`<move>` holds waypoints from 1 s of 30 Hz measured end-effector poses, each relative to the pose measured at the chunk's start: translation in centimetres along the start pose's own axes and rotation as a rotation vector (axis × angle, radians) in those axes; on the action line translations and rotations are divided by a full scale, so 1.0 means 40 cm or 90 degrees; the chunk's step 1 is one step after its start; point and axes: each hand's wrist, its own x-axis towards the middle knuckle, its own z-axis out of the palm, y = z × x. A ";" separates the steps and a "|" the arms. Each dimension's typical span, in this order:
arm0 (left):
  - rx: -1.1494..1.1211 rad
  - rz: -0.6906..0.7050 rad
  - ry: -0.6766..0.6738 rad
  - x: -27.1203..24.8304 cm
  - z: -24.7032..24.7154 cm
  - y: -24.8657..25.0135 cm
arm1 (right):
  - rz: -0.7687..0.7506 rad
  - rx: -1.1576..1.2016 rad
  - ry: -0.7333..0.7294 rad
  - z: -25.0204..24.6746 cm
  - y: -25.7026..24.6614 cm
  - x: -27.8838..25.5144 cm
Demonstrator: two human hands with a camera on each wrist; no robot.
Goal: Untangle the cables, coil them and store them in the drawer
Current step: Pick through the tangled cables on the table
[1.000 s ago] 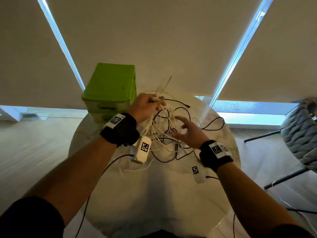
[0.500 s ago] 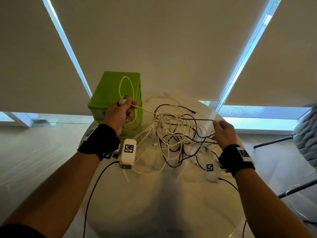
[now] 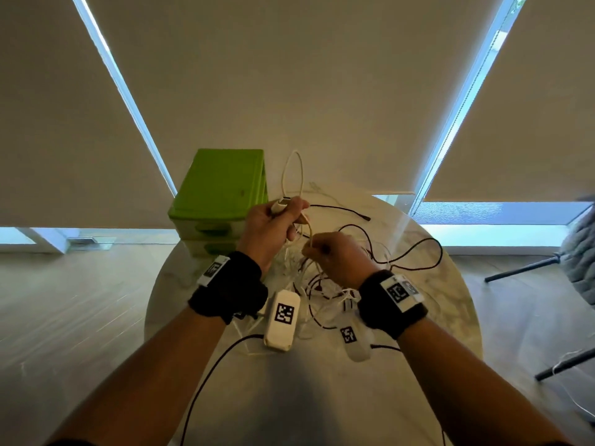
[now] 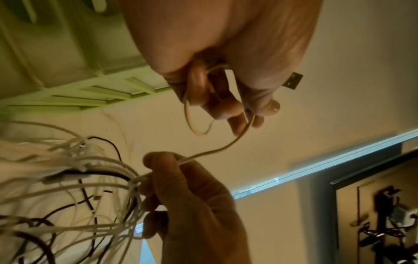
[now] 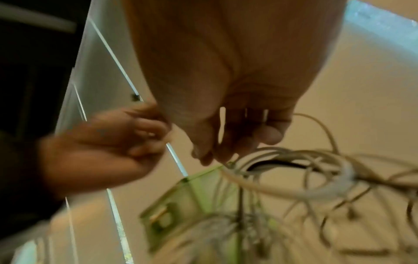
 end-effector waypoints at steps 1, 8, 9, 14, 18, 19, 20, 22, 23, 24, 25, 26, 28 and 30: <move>-0.005 0.010 0.011 -0.003 -0.005 0.001 | 0.006 0.009 0.023 -0.015 0.010 0.013; 0.272 0.042 -0.121 -0.027 -0.005 -0.096 | -0.005 0.325 0.041 -0.132 -0.060 0.022; 0.267 0.057 -0.109 -0.036 0.005 -0.101 | -0.008 0.351 0.040 -0.139 -0.067 0.022; 0.241 0.127 -0.040 -0.040 0.040 -0.102 | 0.001 0.447 0.036 -0.149 -0.062 0.010; 0.216 0.140 0.026 -0.039 0.054 -0.104 | -0.042 0.360 0.009 -0.133 -0.043 0.001; 0.216 0.140 0.042 -0.040 0.056 -0.108 | -0.048 0.352 0.012 -0.133 -0.039 -0.003; 0.210 0.142 0.055 -0.040 0.056 -0.107 | -0.052 0.355 0.016 -0.135 -0.038 -0.007; 0.192 0.177 0.054 -0.042 0.061 -0.101 | -0.040 0.380 0.030 -0.136 -0.039 -0.010; 0.190 0.199 0.044 -0.043 0.064 -0.096 | -0.029 0.394 0.037 -0.137 -0.040 -0.010; 0.192 0.208 0.033 -0.044 0.067 -0.091 | -0.021 0.409 0.041 -0.137 -0.039 -0.006; 0.190 0.199 0.027 -0.045 0.070 -0.083 | -0.020 0.416 0.046 -0.137 -0.037 -0.004; 0.180 0.177 0.030 -0.042 0.071 -0.078 | -0.027 0.406 0.053 -0.136 -0.034 -0.002; 0.113 0.120 0.048 -0.031 0.065 -0.070 | -0.047 0.293 0.061 -0.135 -0.019 -0.002; 0.040 0.075 0.079 -0.021 0.054 -0.055 | -0.039 0.131 0.071 -0.128 0.001 -0.008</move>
